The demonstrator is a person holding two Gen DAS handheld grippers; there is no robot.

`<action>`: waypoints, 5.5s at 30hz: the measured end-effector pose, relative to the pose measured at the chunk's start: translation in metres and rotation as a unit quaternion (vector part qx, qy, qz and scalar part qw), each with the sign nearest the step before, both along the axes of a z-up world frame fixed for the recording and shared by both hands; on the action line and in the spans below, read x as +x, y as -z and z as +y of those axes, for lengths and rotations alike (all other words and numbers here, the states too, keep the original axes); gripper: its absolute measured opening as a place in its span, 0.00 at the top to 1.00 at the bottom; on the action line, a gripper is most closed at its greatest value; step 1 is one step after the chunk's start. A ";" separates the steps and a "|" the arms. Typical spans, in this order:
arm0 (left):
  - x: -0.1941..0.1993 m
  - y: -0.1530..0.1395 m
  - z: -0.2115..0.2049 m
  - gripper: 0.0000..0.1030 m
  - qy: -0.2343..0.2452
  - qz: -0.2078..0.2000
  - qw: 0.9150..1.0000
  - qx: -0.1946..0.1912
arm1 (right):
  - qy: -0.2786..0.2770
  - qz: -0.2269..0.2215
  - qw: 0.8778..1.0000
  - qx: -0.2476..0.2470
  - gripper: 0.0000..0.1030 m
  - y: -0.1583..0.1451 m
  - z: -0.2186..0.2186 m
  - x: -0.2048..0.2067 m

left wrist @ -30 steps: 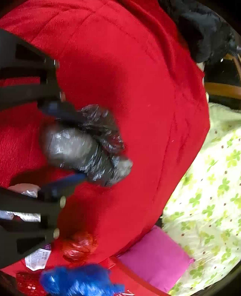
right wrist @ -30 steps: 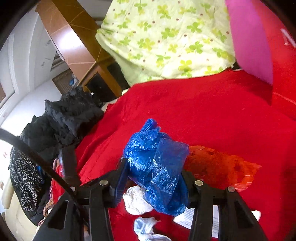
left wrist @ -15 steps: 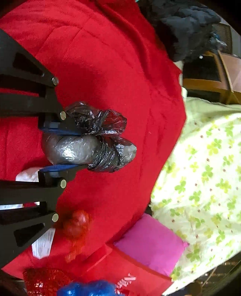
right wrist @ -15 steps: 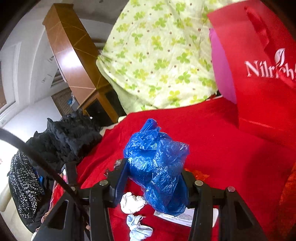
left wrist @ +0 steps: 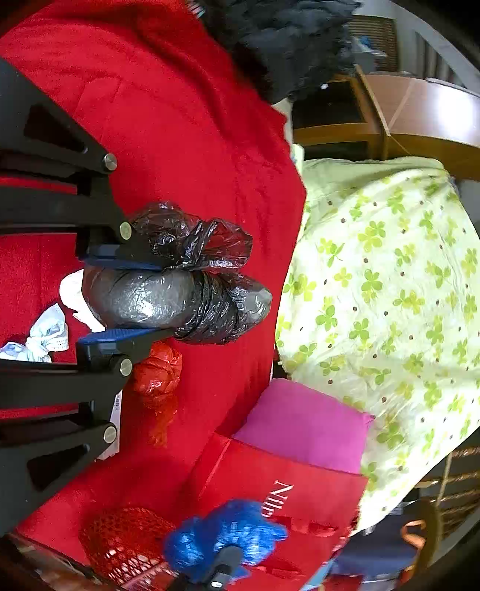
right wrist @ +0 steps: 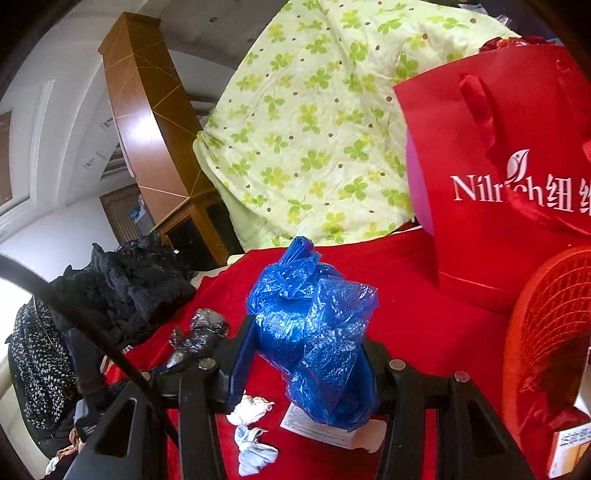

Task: Collect trash
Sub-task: 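Lift and carry the blue bag and black-grey bundle toward the red basket, then lower the blue bag and black-grey bundle into the red basket, opening both grippers, then move both grippers back to the remaining trash on the blanket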

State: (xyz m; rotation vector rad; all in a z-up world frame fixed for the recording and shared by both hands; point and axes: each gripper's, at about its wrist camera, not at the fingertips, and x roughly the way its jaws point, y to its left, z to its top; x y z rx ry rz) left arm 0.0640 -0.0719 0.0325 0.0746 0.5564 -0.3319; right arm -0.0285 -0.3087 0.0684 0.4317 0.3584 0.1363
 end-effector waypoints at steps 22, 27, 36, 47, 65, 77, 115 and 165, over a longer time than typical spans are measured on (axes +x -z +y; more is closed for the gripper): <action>-0.027 0.001 -0.045 0.72 0.030 -0.040 0.996 0.070 | 0.015 -0.014 1.000 -0.011 0.50 -0.009 -0.019 -0.020; -0.031 0.001 -0.051 0.72 0.036 -0.042 0.996 0.074 | 0.020 -0.013 1.000 -0.012 0.50 -0.008 -0.024 -0.023; -0.034 0.003 -0.059 0.72 0.049 -0.039 0.995 0.078 | 0.021 -0.012 1.000 -0.014 0.50 -0.007 -0.029 -0.027; -0.039 0.003 -0.071 0.72 0.068 -0.037 0.994 0.078 | 0.032 -0.010 0.999 -0.017 0.50 -0.006 -0.036 -0.035; -0.049 0.011 -0.087 0.72 0.068 -0.043 0.991 0.105 | 0.051 -0.020 0.998 -0.012 0.50 -0.009 -0.054 -0.053; -0.088 -0.016 -0.108 0.72 0.068 -0.078 0.987 0.126 | 0.070 -0.054 0.996 0.016 0.50 -0.020 -0.072 -0.083; -0.176 -0.070 -0.247 0.72 0.208 -0.150 0.952 0.169 | 0.192 -0.078 0.966 0.151 0.48 -0.008 -0.205 -0.161; -0.158 0.000 -0.169 0.34 0.190 -0.037 0.976 0.104 | 0.206 -0.015 0.958 0.201 0.36 0.011 -0.208 -0.132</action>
